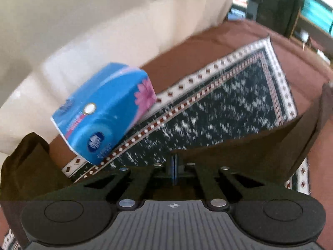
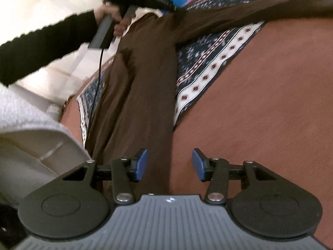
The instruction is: Fold clothes
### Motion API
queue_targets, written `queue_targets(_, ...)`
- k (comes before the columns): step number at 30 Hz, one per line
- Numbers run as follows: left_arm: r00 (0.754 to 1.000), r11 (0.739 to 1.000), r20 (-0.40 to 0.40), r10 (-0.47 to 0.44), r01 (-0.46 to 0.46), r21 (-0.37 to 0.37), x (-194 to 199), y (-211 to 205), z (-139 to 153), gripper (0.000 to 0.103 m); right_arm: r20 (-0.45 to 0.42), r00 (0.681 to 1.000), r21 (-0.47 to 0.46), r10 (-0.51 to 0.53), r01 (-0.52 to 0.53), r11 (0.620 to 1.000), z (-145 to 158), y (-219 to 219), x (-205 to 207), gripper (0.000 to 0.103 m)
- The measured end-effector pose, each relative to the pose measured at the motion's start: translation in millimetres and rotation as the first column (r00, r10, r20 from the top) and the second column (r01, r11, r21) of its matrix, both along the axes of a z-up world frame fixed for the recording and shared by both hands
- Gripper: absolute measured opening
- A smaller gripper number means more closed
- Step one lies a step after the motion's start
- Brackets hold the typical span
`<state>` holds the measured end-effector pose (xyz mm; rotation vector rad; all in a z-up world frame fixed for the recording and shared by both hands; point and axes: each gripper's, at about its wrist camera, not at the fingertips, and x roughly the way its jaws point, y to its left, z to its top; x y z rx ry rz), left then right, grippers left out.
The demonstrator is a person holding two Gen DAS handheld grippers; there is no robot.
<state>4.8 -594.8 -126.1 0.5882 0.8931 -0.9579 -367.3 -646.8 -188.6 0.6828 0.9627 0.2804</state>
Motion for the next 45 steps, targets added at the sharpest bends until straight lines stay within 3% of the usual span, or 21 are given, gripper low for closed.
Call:
queue_targets(4, 0.999, 0.996, -0.025, 0.034, -0.036, -0.077, 4.5, 13.4, 10.9, 0.000, -0.014, 1.000, -0.011, 0.019, -0.019, 1.000, -2.7, 15.1, -1.5, 0.047)
queue_targets(6, 0.997, 0.992, -0.045, 0.055, -0.060, -0.109, 6.6, 21.2, 14.6, 0.000, -0.029, 1.000, -0.018, 0.004, -0.005, 1.000, -3.4, 19.6, -0.4, 0.028)
queue_targets(11, 0.996, 0.982, -0.066, 0.061, -0.071, -0.176, 9.9, 38.4, 23.8, 0.000, -0.068, 0.997, -0.019, -0.036, 0.034, 0.999, -2.9, 32.4, 0.9, 0.022)
queue_targets(12, 0.995, 0.978, -0.072, 0.063, -0.076, -0.195, 11.2, 43.4, 27.6, 0.000, -0.071, 0.996, -0.023, -0.049, 0.048, 0.999, -0.4, 34.4, 0.2, 0.004)
queue_targets(13, 0.995, 0.973, -0.078, 0.066, -0.081, -0.214, 12.6, 48.5, 31.4, 0.000, -0.074, 0.995, -0.026, -0.063, 0.061, 0.998, 2.2, 36.5, -0.4, 0.003)
queue_targets(17, 0.995, 0.959, -0.085, 0.057, -0.079, -0.272, 17.7, 76.5, 48.8, 0.000, 0.014, 0.995, 0.006, -0.095, 0.095, 0.995, 38.7, 52.5, -4.9, 0.003)
queue_targets(23, 0.987, 0.938, -0.108, 0.120, -0.149, -0.314, 36.2, 130.0, 60.1, 0.000, 0.097, 0.995, 0.106, 0.004, -0.014, 0.994, 68.7, 102.9, 10.1, 0.003)
queue_targets(31, 0.970, 0.936, -0.124, 0.207, -0.234, -0.265, 56.9, 189.5, 36.8, 0.000, 0.032, 0.995, 0.126, 0.098, -0.101, 0.987, 42.9, 143.1, 41.0, 0.003)
queue_targets(39, 0.961, 0.941, -0.115, 0.251, -0.270, -0.204, 62.1, 203.3, -1.4, 0.000, -0.061, 0.981, 0.094, 0.184, -0.178, 0.980, 4.0, 161.9, 55.9, 0.003)
queue_targets(43, 0.953, 0.940, -0.108, 0.282, -0.297, -0.166, 62.2, 211.1, -13.5, 0.000, -0.079, 0.980, 0.097, 0.185, -0.178, 0.979, -1.5, 158.2, 48.0, 0.005)
queue_targets(44, 0.949, 0.937, -0.106, 0.298, -0.312, -0.158, 63.2, 214.1, -15.6, 0.004, -0.077, 0.979, 0.092, 0.188, -0.181, 0.979, 0.6, 157.2, 45.5, 0.005)
queue_targets(45, 0.941, 0.930, -0.107, 0.322, -0.335, -0.153, 65.2, 217.6, -15.1, 0.016, -0.075, 0.979, 0.088, 0.191, -0.184, 0.979, 2.8, 156.1, 43.0, 0.009)
